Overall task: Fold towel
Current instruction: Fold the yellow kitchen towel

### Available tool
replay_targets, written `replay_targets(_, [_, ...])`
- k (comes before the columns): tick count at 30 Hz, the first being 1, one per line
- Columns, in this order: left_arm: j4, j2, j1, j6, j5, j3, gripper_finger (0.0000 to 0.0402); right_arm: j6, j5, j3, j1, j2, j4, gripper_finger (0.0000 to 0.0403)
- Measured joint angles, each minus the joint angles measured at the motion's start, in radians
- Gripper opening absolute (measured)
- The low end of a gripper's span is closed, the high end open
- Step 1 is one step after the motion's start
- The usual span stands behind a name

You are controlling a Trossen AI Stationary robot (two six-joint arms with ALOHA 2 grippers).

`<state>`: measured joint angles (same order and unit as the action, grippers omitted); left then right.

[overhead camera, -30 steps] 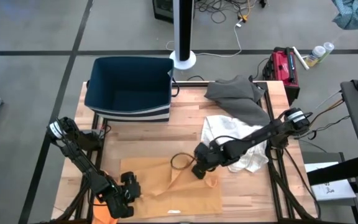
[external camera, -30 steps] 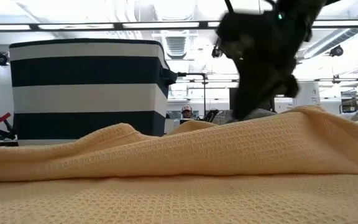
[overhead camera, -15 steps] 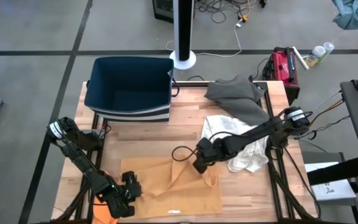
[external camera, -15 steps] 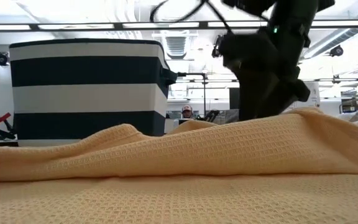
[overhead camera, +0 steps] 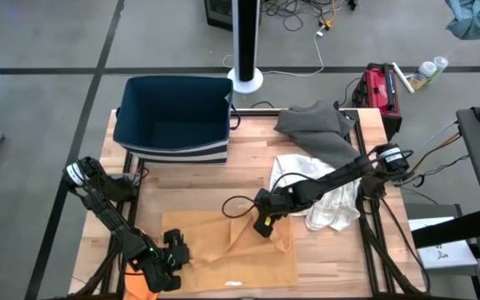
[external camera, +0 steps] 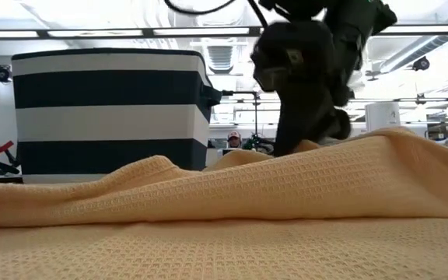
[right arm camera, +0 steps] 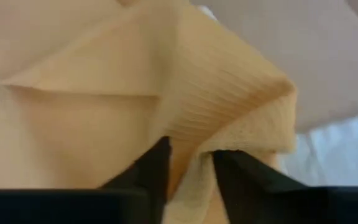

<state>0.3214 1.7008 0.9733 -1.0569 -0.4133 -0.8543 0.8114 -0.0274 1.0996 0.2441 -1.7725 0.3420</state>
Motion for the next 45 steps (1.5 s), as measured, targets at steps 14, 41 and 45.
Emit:
replay_targets(14, [0.000, 0.000, 0.000, 0.000, -0.025, 0.000, 0.0000, -0.402, -0.222, 0.223, 0.353, -0.021, 0.013, 0.0002])
replay_targets(41, [-0.008, 0.000, -0.001, -0.003, -0.049, 0.000, 0.0000, -0.056, -0.208, 0.222, 0.470, -0.096, 0.093, 0.0213])
replay_targets(45, [-0.008, 0.000, -0.001, -0.003, -0.049, 0.000, 0.0000, 0.022, -0.178, 0.221, 0.461, -0.096, 0.227, 0.0227])
